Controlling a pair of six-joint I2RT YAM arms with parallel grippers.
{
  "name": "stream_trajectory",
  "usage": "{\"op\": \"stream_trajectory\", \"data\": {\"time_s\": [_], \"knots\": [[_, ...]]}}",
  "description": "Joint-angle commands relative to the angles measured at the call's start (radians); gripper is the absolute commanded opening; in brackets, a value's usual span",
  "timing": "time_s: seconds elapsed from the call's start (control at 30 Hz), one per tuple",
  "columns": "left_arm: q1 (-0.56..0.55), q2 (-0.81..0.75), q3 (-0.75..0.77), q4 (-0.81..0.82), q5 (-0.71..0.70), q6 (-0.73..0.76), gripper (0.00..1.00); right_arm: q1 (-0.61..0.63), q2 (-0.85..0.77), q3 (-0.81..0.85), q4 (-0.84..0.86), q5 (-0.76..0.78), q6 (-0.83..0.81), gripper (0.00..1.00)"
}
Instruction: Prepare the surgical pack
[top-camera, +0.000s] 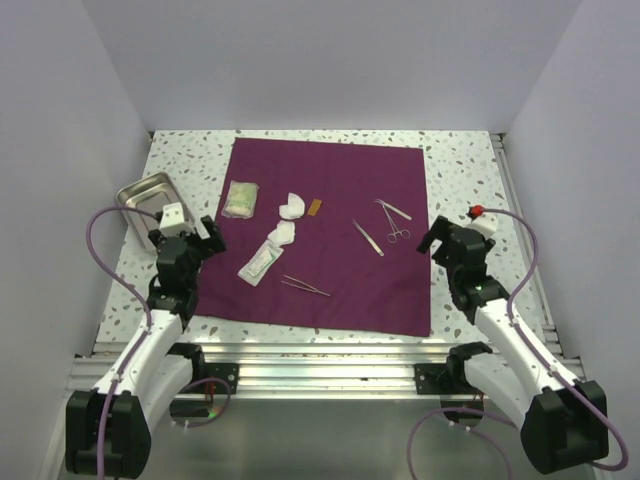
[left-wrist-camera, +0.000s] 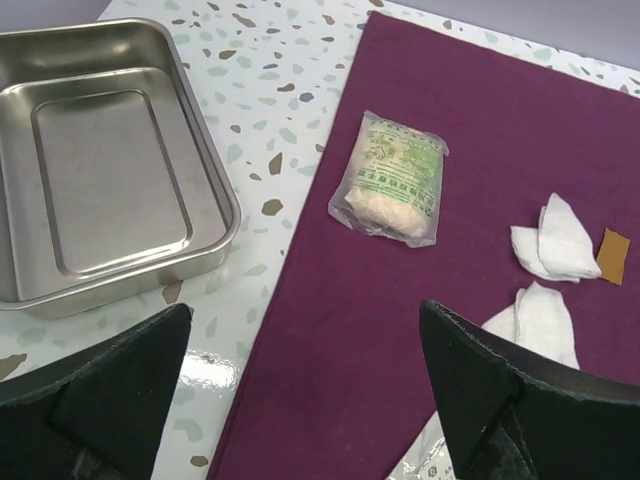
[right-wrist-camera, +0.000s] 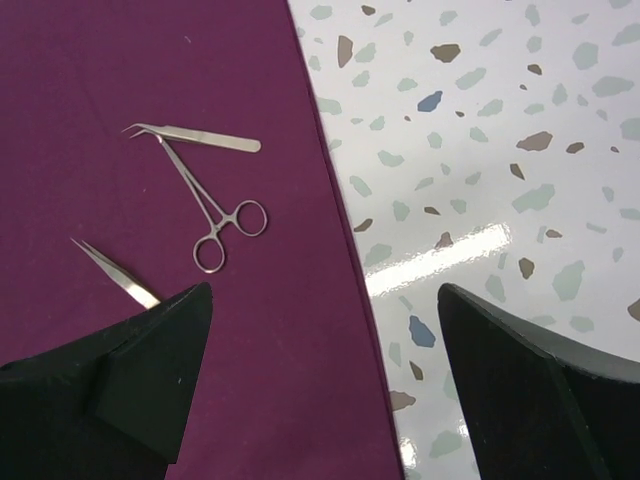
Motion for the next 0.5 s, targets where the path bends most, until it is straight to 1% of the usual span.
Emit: {"op": "stream_trajectory", "data": {"time_s": [0.0,0.03,0.07,0.13,0.17,0.2,0.23,0.27,0.33,0.37,0.43,0.47], "knots": [[0.001,-0.043,0.0,-0.029,0.057,-0.006,1.0,-0.001,-0.003,0.006,0.007,-0.049,-0.026,0.99],[0.001,-0.066,-0.008,-0.017,0.07,-0.001,1.0,-0.001,0.011,0.011,0.019,-0.113,-0.054,0.99],[0.002,-0.075,-0.016,-0.008,0.058,-0.012,1.0,-0.001,0.043,0.017,0.039,-0.146,-0.059,0.99],[0.002,-0.098,-0.043,-0.015,-0.058,-0.086,1.0,-0.001,0.098,0.058,0.039,-0.202,-0.073,0.99],[0.002,-0.106,-0.051,-0.029,-0.101,-0.128,1.0,0.002,0.164,0.072,0.036,-0.265,-0.082,0.98],[0.002,-0.11,-0.06,-0.078,-0.176,-0.215,1.0,0.006,0.195,0.087,0.033,-0.294,-0.094,0.98],[0.004,-0.12,-0.065,-0.098,-0.201,-0.254,1.0,0.01,0.222,0.115,0.03,-0.322,-0.112,0.98],[0.004,-0.123,-0.068,-0.1,-0.178,-0.268,1.0,0.022,0.261,0.123,0.029,-0.345,-0.116,0.98],[0.005,-0.12,-0.089,-0.032,-0.091,-0.24,1.0,0.033,0.276,0.12,0.045,-0.365,-0.123,0.98],[0.005,-0.109,-0.077,-0.028,-0.048,-0.281,1.0,0.039,0.278,0.114,0.058,-0.373,-0.125,0.97],[0.004,-0.065,-0.057,-0.04,-0.034,-0.311,1.0,0.047,0.281,0.109,0.101,-0.406,-0.14,0.96],[0.004,-0.049,-0.045,-0.046,-0.025,-0.332,1.0,0.055,0.287,0.113,0.104,-0.446,-0.149,0.92]]}}
